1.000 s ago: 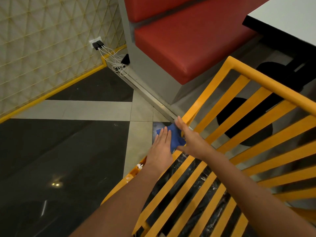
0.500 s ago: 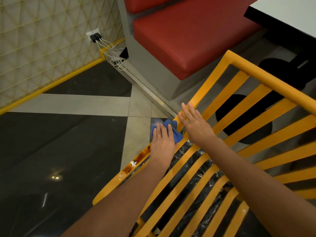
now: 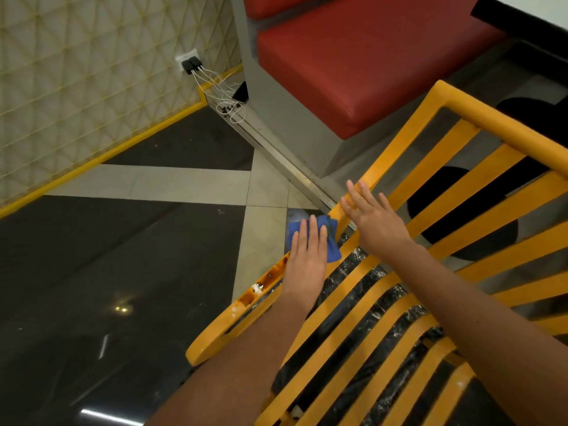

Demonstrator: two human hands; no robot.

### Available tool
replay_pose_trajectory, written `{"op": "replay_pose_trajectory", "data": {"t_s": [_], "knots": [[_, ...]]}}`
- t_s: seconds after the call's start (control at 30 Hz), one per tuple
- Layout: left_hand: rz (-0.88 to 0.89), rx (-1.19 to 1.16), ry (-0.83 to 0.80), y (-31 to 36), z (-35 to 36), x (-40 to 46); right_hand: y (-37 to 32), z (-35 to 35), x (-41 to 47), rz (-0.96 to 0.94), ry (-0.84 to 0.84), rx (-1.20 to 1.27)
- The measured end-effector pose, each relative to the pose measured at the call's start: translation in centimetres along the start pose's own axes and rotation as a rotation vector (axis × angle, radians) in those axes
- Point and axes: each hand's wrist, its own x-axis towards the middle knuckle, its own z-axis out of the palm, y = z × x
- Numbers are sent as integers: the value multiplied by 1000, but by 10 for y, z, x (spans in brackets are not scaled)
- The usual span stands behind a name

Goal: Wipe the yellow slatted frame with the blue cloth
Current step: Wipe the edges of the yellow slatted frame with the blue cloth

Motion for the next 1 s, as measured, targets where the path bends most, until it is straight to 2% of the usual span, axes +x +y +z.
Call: {"op": "replay_pose_trajectory", "data": {"t_s": [0.13, 0.3, 0.53, 0.83, 1.0], "knots": [[-9, 0, -52, -8, -1, -16, -10, 1, -1, 43, 3, 28], [-43, -57, -54, 11, -10, 16, -11, 0, 1, 59, -11, 39], [11, -74, -114, -6, -6, 4, -9, 0, 1, 45, -7, 23], [-21, -129, -92, 11, -14, 34, -8, -2, 3, 23, -16, 26], [9, -109, -116, -5, -7, 12, -9, -2, 2, 14, 8, 42]]}}
